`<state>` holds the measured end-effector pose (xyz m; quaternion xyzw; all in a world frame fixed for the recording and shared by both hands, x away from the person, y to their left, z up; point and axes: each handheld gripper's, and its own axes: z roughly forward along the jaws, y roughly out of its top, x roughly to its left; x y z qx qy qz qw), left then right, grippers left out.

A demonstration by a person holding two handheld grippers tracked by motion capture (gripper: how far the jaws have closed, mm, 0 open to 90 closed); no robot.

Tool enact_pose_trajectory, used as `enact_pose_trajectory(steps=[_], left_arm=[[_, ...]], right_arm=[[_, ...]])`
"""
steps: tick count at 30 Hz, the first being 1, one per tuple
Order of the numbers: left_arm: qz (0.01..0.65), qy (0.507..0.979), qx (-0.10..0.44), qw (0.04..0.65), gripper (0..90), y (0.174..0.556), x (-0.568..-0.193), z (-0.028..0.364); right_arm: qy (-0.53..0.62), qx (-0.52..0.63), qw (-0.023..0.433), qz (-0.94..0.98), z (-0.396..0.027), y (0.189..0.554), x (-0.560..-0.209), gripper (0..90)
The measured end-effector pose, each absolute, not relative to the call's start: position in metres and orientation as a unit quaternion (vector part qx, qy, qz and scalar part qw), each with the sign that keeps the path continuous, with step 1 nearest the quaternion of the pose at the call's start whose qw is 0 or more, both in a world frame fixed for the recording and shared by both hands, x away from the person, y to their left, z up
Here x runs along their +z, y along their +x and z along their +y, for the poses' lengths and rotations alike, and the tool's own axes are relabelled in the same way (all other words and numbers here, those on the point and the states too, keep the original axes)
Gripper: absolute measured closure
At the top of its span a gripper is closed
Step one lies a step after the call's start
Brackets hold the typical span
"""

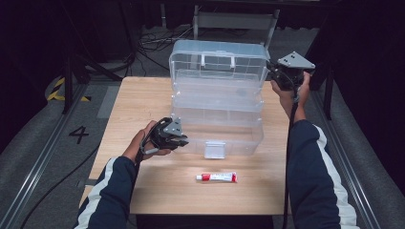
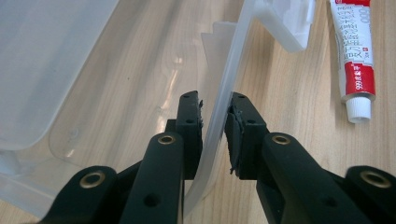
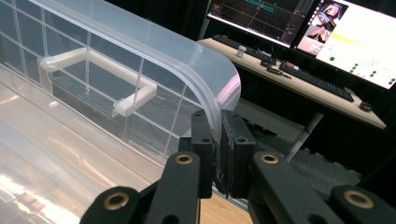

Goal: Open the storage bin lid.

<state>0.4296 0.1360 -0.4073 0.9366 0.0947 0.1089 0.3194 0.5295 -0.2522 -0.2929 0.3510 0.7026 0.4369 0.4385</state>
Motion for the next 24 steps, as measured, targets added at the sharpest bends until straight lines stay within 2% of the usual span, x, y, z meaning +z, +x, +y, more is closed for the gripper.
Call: enact_pose_trajectory(steps=[24], left_arm=[[0.084, 0.935, 0.112, 0.325, 78.3, 0.426, -0.408, 0.137]], right_arm=[[0.376, 0.419, 0.42, 0.712, -0.248, 0.566, -0.29, 84.4]])
